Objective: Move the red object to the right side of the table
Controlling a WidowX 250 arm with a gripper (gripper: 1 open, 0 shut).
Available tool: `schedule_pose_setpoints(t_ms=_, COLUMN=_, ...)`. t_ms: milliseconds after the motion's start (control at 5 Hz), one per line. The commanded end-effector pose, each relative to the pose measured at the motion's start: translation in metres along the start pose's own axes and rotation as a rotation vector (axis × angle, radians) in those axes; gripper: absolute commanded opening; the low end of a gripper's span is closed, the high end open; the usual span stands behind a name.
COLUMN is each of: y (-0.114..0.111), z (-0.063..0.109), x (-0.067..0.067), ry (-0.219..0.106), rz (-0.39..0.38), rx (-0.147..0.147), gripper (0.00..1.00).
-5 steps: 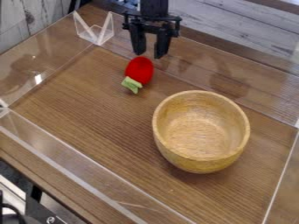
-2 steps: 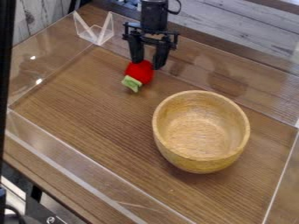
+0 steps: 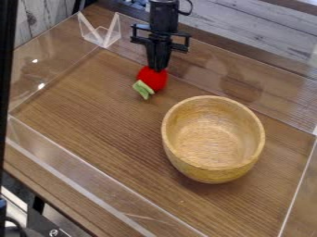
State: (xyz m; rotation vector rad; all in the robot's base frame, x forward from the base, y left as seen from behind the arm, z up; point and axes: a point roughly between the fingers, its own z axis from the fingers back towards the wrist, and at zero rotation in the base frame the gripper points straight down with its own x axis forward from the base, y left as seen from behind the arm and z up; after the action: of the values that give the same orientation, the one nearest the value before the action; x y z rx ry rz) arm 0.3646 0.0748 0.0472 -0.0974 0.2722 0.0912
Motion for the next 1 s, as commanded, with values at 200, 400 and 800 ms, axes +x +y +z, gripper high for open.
schedule_pose_setpoints(t_ms=200, y=-0.024, z=0.077, x=-0.013, ry=-0.180, rz=-0.050, rx=0.007, gripper=0.00)
schedule_pose_setpoints(t_ms=400, y=-0.034, z=0.077, x=-0.014, ry=-0.181, rz=-0.071, rx=0.017, gripper=0.00)
schedule_pose_setpoints(t_ms=800, y=-0.061, z=0.063, x=-0.017, ry=-0.167, rz=-0.160, rx=0.044, gripper=0.00)
